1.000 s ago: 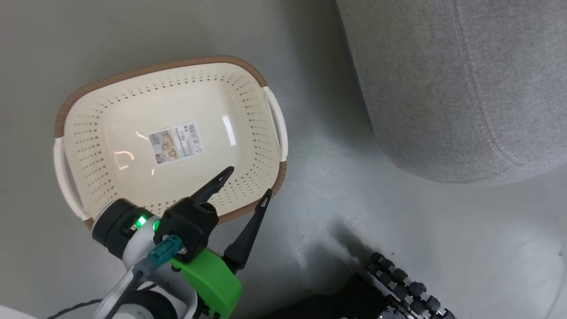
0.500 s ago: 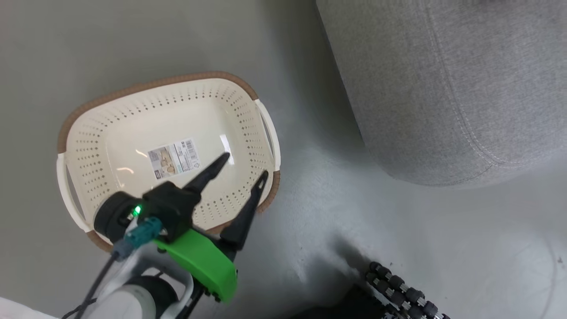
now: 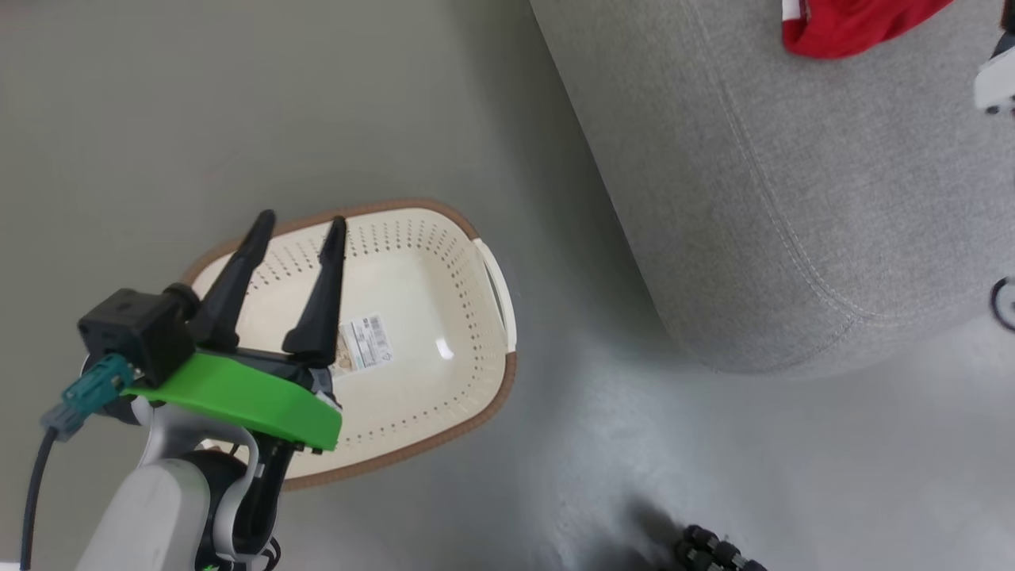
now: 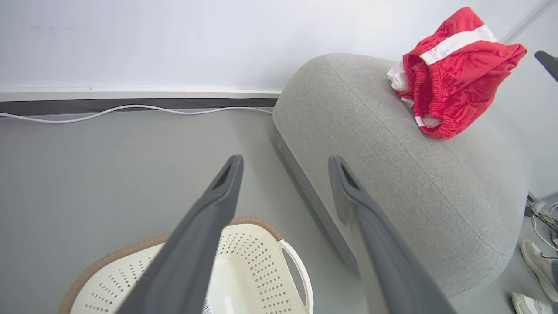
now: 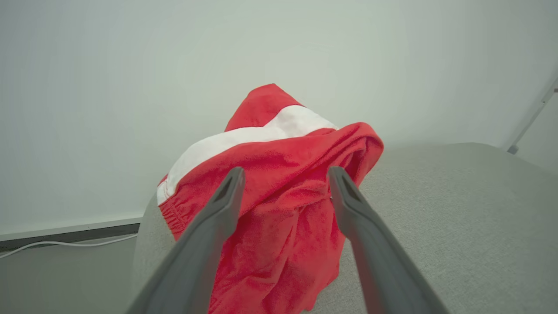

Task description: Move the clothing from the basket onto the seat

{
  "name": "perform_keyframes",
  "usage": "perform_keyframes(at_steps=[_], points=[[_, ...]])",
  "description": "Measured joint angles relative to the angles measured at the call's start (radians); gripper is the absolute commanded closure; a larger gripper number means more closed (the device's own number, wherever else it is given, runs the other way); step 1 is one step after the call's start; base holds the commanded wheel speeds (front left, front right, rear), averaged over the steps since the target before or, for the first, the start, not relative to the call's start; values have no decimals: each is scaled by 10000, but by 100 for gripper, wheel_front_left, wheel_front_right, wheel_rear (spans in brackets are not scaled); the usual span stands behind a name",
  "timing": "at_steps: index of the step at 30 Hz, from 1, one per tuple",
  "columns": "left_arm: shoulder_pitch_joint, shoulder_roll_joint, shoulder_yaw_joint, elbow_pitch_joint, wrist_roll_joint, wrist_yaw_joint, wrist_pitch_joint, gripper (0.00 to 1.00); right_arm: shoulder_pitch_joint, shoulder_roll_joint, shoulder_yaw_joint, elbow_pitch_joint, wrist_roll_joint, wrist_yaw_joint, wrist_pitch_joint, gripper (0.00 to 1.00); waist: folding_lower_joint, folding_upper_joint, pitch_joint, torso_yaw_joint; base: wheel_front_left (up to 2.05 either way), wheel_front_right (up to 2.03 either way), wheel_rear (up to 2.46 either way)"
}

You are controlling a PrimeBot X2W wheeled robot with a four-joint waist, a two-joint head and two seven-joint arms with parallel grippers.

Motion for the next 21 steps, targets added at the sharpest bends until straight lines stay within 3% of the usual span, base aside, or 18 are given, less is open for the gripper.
perform_keyframes(at_steps=[7,21], points=[[69,-437,535,882,-84,67,-1028,0,1407,583,-328,-826,631,222,-98,0,0,0,-923,386,0,0,0],[732,-483,769,2794,-355,59,-2075,0,4146,1666,807,-1894,10,385,-111,0,-1,0,-2677,1892,0,0,0]])
